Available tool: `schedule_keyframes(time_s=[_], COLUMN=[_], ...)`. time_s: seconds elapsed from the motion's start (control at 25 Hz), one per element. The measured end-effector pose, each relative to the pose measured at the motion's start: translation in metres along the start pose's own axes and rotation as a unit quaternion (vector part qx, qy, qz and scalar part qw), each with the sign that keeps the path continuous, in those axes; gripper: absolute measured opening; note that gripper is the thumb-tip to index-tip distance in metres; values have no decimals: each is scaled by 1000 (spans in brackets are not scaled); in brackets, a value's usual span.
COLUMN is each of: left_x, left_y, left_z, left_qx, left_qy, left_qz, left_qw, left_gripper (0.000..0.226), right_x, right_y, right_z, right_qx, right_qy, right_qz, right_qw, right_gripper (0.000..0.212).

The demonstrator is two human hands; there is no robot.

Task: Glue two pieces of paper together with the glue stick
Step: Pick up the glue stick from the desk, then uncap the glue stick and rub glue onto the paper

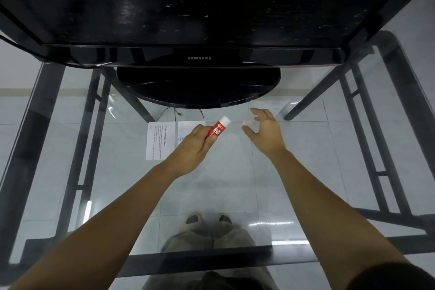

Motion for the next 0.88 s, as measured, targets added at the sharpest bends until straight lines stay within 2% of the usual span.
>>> schedule_keyframes(time_s=[0.16, 0.24, 0.32, 0.44, 0.52, 0.72, 0.88], left_x=[13, 21, 29, 39, 43, 40, 39], left_y=[13, 19, 20, 14, 12, 8, 10], left_z=[5, 10, 16, 23, 27, 41, 49], left_qx=[63, 106, 134, 128, 122, 134, 171], left_qy=[-1, -4, -17, -29, -33, -31, -31], left_qz=[93, 164, 203, 223, 224, 278, 276], left_qw=[994, 981, 970, 966, 966, 951, 945], left_gripper=[40, 30, 24, 26, 25, 24, 9], right_x=[-27, -41, -55, -71, -78, -77, -79], right_y=[40, 48, 44, 42, 43, 45, 48], right_z=[21, 37, 54, 66, 68, 75, 81], right_qx=[84, 40, -47, -92, -81, -9, 0], right_qy=[10, -8, -44, -50, -53, -108, -118], right_qz=[-83, -154, -229, -294, -322, -373, -385], right_qw=[993, 987, 971, 950, 942, 922, 915], right_gripper=[31, 26, 29, 32, 25, 36, 31])
Point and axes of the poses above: each hand's wrist, its own z-axis away from the middle knuckle, its own y-axis out of the back of the hand, x = y × z, the point moved 6 cm from there along -z, towards the middle knuckle, and after that the axes turned 12 degrees about z, right-handed, at the moved point
